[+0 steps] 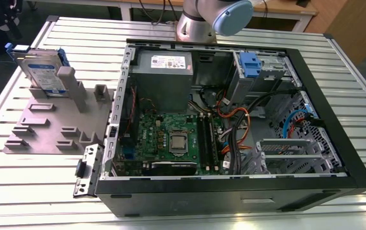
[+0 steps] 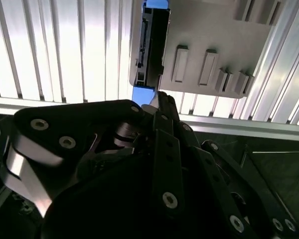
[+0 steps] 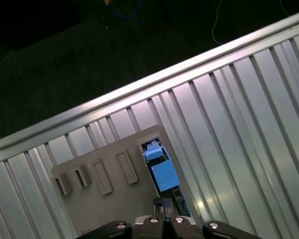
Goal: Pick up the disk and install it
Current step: 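Pick up the disk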
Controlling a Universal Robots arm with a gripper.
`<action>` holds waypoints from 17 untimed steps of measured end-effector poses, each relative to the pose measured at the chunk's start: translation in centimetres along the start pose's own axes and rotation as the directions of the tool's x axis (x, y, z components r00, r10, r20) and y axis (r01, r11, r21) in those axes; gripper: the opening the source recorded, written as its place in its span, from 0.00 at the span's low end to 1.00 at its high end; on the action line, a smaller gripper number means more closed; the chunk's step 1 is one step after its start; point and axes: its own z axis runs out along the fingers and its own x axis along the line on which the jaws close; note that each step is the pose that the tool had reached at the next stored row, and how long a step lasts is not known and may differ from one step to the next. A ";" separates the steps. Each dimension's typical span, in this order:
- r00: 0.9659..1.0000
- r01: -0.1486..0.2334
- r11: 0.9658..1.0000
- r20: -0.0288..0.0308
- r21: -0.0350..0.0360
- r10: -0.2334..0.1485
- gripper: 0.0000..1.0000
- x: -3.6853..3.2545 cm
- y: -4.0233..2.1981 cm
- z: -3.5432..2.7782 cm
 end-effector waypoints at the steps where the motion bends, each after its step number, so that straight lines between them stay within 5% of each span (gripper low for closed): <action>1: 1.000 0.008 1.000 0.000 0.000 -0.008 0.11 0.03 0.05 0.03; 6: 1.000 0.020 1.000 0.000 0.000 -0.020 0.17 0.15 0.48 0.14; 10: 1.000 0.023 1.000 0.000 0.000 -0.023 0.35 0.15 0.50 0.17; 17: 0.993 0.118 0.993 0.001 -0.002 -0.118 0.42 0.22 0.65 0.73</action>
